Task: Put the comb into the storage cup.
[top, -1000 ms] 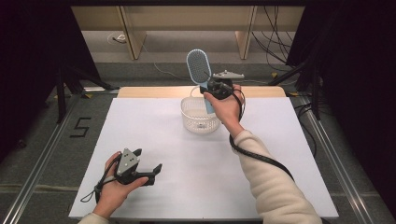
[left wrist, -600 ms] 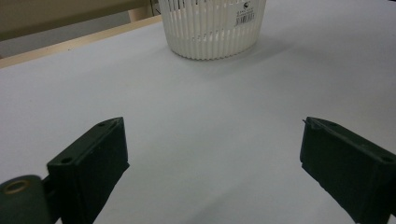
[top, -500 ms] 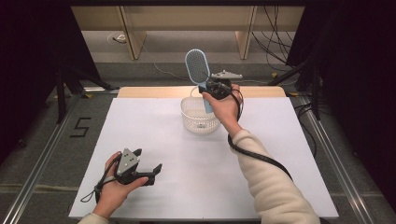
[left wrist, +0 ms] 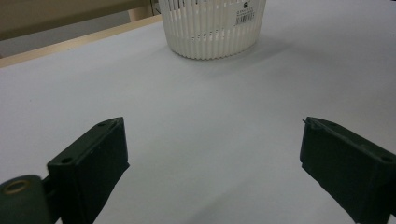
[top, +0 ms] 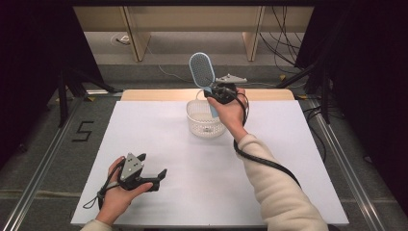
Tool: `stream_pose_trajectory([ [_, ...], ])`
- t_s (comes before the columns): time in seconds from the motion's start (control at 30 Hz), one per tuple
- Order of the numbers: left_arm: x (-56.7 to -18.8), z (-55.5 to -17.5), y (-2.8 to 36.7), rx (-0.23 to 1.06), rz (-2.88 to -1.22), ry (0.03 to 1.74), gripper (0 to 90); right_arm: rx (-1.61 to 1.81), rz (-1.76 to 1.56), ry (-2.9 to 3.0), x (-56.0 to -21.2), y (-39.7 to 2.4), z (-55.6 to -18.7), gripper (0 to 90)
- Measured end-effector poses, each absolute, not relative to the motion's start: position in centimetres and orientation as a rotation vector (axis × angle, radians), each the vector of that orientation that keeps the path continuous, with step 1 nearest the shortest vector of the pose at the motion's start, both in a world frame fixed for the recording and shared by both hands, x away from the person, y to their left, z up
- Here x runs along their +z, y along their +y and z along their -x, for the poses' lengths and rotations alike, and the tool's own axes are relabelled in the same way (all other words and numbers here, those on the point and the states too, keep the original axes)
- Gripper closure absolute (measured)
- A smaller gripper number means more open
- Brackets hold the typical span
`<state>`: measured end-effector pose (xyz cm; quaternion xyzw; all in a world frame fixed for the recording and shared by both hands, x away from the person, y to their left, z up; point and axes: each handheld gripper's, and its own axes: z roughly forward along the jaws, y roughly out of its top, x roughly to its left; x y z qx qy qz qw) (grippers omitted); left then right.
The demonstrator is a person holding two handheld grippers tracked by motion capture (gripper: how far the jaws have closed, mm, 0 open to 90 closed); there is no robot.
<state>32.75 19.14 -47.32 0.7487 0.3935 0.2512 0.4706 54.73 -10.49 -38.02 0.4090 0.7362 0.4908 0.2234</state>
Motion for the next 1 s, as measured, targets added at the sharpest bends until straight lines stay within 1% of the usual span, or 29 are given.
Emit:
stream_pose_trajectory([
  [1.0,-47.3,-32.7,19.1,0.617,-1.836,0.96,7.5,1.314,-1.082,2.067,-39.1,-10.0,-55.0,72.2],
])
